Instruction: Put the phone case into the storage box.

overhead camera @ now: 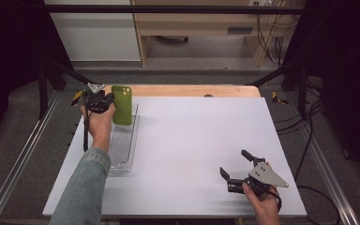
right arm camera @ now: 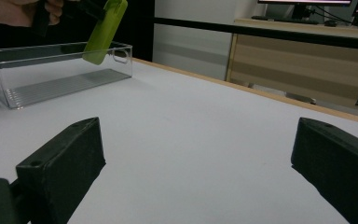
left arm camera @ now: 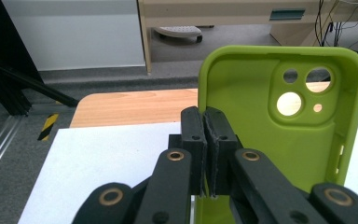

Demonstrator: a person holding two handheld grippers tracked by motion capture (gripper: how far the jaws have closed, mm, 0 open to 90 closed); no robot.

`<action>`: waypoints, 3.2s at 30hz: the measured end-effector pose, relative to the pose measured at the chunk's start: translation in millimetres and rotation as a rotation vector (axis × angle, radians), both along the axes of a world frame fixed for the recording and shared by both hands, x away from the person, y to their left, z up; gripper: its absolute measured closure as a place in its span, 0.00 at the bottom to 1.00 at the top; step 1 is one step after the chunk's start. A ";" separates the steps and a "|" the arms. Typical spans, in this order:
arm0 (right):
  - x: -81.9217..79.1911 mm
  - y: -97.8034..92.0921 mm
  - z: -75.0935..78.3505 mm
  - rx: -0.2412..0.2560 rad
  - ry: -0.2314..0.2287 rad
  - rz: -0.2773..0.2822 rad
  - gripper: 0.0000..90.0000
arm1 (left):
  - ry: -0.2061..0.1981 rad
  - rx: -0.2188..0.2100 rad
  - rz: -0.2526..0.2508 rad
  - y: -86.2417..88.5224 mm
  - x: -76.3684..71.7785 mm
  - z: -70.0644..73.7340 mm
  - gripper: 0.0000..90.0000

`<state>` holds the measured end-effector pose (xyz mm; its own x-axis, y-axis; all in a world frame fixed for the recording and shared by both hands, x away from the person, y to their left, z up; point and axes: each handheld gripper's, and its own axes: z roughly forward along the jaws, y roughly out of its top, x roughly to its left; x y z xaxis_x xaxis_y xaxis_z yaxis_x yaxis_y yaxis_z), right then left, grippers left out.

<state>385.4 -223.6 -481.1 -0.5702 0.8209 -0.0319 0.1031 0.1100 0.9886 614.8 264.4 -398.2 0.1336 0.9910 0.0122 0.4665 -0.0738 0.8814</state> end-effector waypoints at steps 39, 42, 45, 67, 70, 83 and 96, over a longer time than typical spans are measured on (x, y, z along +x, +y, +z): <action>-0.3 -2.6 0.5 0.009 0.008 0.004 0.03 | 0.056 0.002 0.030 -3.8 8.0 -9.6 0.96; 0.1 -2.6 0.3 0.009 0.007 0.004 0.03 | 0.057 -0.026 0.033 -3.6 9.0 -9.3 0.96; 0.2 -2.2 0.2 0.008 0.008 0.007 0.03 | 0.054 -0.030 0.031 -4.5 9.5 -8.6 0.96; -0.7 2.1 0.6 -0.004 0.005 0.017 0.03 | -0.032 0.019 -0.067 -13.2 -24.5 -0.2 0.37; -0.8 2.6 0.7 -0.004 0.004 0.018 0.03 | -0.039 0.031 -0.069 -13.7 -28.3 -0.1 0.29; -0.6 2.6 0.8 0.009 0.003 0.025 0.03 | -0.032 -0.012 -0.127 -27.0 -41.3 4.4 0.11; -1.0 2.6 0.5 0.011 0.005 0.027 0.03 | -0.045 -0.053 -0.177 -32.0 -48.4 9.6 0.08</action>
